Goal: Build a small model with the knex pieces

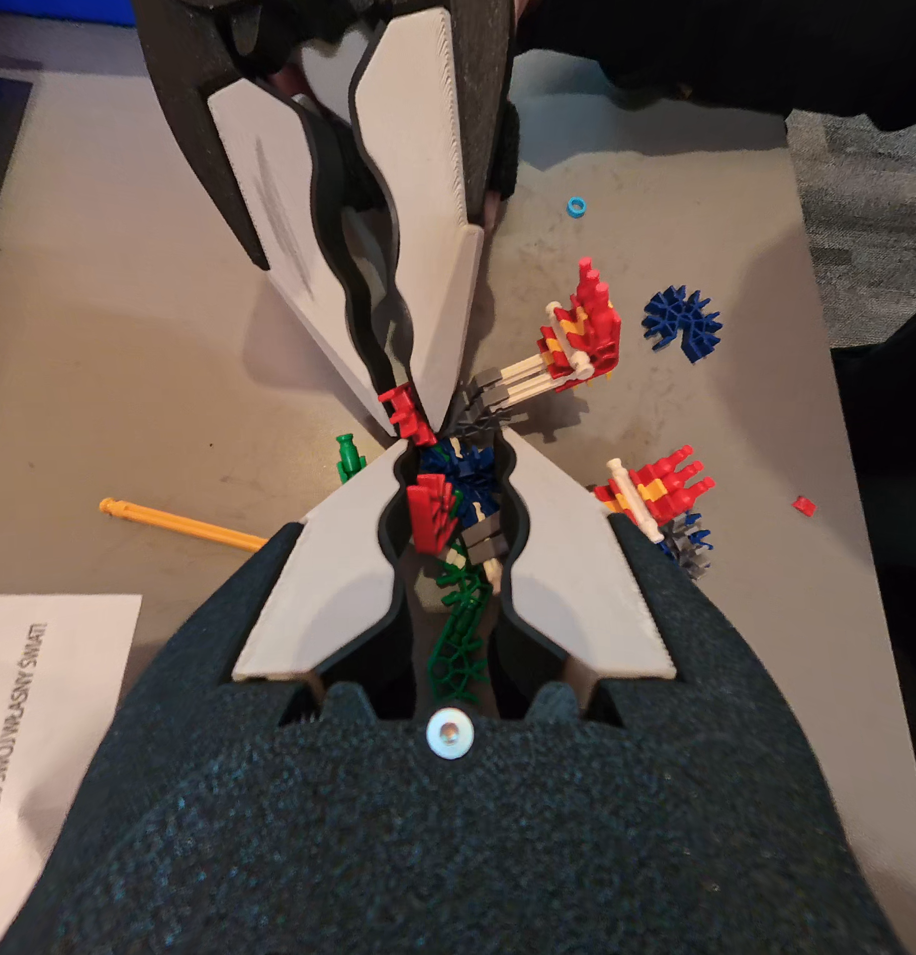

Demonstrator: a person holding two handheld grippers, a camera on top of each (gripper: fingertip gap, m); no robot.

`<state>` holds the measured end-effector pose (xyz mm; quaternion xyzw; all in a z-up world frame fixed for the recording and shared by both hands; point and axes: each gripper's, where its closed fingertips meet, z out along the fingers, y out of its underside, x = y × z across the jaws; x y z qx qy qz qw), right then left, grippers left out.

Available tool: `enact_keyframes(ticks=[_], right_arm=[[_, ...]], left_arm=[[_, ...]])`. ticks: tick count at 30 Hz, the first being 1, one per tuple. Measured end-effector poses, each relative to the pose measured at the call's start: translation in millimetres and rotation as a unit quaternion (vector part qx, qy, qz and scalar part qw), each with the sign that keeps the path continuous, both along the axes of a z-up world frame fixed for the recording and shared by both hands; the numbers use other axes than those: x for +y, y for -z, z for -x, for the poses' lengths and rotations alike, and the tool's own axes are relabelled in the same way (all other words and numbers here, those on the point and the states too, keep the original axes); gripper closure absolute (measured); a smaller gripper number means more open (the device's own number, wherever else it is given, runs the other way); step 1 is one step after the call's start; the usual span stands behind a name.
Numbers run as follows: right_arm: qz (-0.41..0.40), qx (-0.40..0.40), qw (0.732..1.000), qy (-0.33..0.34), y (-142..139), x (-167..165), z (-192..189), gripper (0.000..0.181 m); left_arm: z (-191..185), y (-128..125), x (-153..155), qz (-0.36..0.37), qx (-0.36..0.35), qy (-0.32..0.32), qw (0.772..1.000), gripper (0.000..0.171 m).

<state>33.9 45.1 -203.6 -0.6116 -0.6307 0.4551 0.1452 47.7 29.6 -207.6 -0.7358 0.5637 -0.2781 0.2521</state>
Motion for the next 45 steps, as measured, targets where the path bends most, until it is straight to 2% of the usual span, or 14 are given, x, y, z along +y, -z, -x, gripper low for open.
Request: enact_keyframes(ticks=[12,21,33,40,45], right_arm=[[0.05,-0.026,0.998,-0.012,3.3,0.5,1.4,0.174],[0.069,-0.036,0.996,-0.035,4.5,-0.7,2.2,0.174],[0.021,0.012,0.999,-0.027,-5.9,-7.0,1.2,0.173],[-0.015,0.014,0.999,-0.041,-5.8,-13.7,0.3,0.173],[-0.013,0.019,0.997,-0.067,-3.8,-16.7,-2.0,0.172]], left_arm=[[-2.0,-0.1,-0.5,0.04,-0.045,-0.004,0.998,0.145],[-1.8,0.1,-1.4,0.037,-0.053,0.004,0.998,0.144],[5.6,-1.5,-5.4,-0.075,0.027,0.032,0.996,0.143],[6.0,-1.1,-11.8,-0.084,0.05,0.043,0.994,0.143],[1.5,-1.2,-16.9,-0.059,0.016,0.057,0.997,0.144]])
